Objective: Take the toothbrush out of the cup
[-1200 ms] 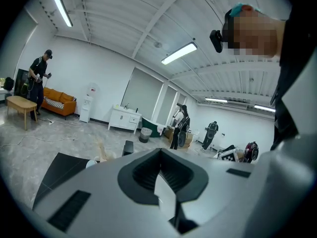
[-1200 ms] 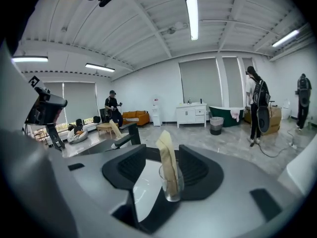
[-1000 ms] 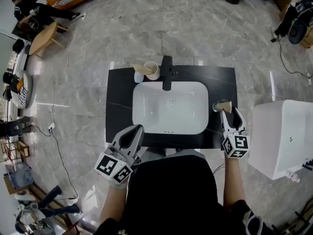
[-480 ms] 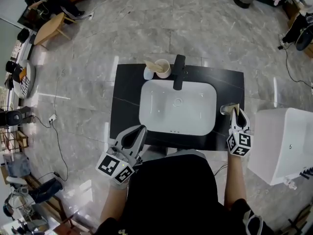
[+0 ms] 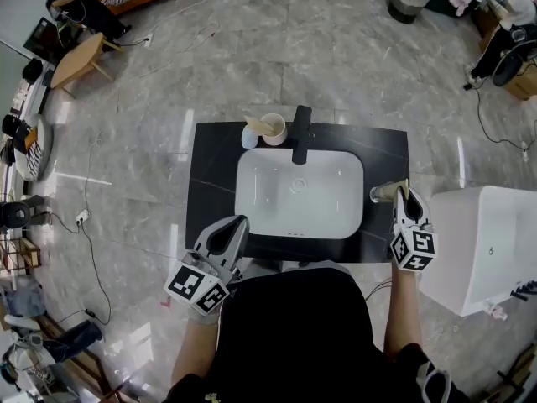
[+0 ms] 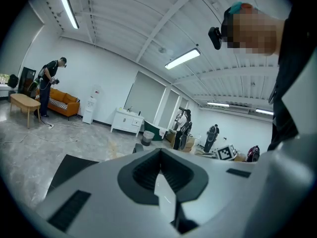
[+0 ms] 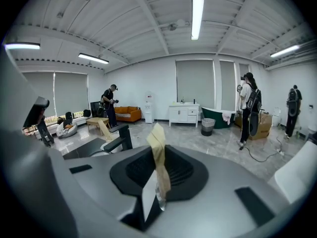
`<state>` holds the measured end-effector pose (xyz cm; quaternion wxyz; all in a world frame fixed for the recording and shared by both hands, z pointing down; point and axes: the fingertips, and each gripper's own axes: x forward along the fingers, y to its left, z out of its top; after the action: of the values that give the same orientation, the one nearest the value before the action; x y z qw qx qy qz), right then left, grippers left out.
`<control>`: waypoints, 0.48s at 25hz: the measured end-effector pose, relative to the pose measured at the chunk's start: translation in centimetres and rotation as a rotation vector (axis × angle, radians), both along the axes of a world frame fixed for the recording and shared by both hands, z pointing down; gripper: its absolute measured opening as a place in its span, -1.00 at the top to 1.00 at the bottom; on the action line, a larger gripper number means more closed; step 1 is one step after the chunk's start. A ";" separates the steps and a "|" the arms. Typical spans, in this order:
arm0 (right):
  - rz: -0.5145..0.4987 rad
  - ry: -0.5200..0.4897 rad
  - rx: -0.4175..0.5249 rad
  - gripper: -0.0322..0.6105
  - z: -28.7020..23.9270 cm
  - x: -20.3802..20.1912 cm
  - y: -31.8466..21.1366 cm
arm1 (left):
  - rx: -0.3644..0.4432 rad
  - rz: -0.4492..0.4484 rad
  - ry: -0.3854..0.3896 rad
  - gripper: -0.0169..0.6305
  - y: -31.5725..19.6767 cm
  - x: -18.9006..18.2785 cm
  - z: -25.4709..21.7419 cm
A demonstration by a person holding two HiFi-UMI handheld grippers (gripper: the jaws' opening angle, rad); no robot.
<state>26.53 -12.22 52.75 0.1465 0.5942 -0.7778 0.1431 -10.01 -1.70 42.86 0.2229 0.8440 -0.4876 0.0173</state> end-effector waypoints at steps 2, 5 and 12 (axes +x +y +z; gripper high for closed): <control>-0.006 0.002 0.010 0.69 -1.7 -0.1 0.0 | 0.007 0.005 0.001 0.88 -0.3 -0.1 -0.1; -0.015 0.013 0.026 0.69 -4.3 -0.4 0.1 | 0.017 0.017 0.009 0.88 -0.9 -0.4 -0.3; -0.074 0.030 0.072 0.69 -10.4 -2.9 0.6 | 0.018 0.029 0.028 0.88 -2.4 -1.6 -0.1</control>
<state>23.60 -11.66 42.32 0.1418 0.5721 -0.8016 0.1005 -11.63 -4.07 42.75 0.2220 0.8530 -0.4723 0.0044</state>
